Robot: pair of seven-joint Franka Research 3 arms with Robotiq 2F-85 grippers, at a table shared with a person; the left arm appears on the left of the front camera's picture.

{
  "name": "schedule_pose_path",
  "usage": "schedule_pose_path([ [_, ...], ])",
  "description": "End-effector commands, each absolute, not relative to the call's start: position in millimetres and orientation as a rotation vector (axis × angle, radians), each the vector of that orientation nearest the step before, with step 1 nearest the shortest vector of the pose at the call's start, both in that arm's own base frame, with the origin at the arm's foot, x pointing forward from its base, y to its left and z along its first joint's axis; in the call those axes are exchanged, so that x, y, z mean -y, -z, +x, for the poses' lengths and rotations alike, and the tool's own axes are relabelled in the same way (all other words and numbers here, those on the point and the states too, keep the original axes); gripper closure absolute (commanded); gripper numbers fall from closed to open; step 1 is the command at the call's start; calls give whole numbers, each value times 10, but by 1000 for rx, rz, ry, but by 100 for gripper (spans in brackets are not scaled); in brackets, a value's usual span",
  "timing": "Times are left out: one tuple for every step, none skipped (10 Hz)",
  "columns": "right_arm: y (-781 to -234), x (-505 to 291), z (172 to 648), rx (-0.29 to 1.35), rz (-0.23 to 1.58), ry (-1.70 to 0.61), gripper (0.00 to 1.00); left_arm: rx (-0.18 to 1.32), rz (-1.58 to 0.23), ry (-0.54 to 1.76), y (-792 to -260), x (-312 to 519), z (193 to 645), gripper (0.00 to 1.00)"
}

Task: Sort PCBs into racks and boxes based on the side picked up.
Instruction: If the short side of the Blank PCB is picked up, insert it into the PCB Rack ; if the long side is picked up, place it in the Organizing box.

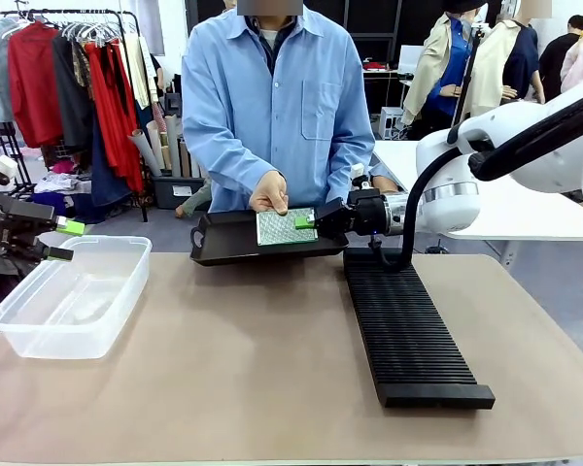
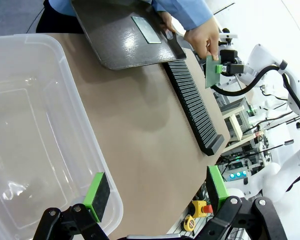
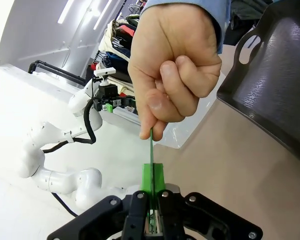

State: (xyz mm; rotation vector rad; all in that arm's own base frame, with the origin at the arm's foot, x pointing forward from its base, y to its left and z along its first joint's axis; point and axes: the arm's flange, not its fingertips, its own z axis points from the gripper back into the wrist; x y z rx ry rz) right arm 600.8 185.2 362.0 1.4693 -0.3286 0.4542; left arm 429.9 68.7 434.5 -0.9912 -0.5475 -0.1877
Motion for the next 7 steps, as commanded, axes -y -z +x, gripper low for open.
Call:
schedule_pose_path([
  [-3636,-1864,5988,339,1489,-438,100,552,-981,188,-4349,-692,4285,0],
  [-3636,-1864,5988,339,1489,-438,100,552,-981,188,-4349,-692,4285,0],
  [-3636,-1864,5988,339,1489,-438,100,552,-981,188,-4349,-692,4285,0],
  [-3636,-1864,5988,339,1489,-438,100,552,-981,188,-4349,-692,4285,0],
  [-3636,-1864,5988,339,1489,-438,100,552,-981,188,-4349,-692,4285,0],
  [-3636,-1864,5988,339,1489,-438,100,552,-981,188,-4349,-692,4285,0],
  [-3636,-1864,5988,339,1489,-438,100,552,-981,188,-4349,-692,4285,0],
])
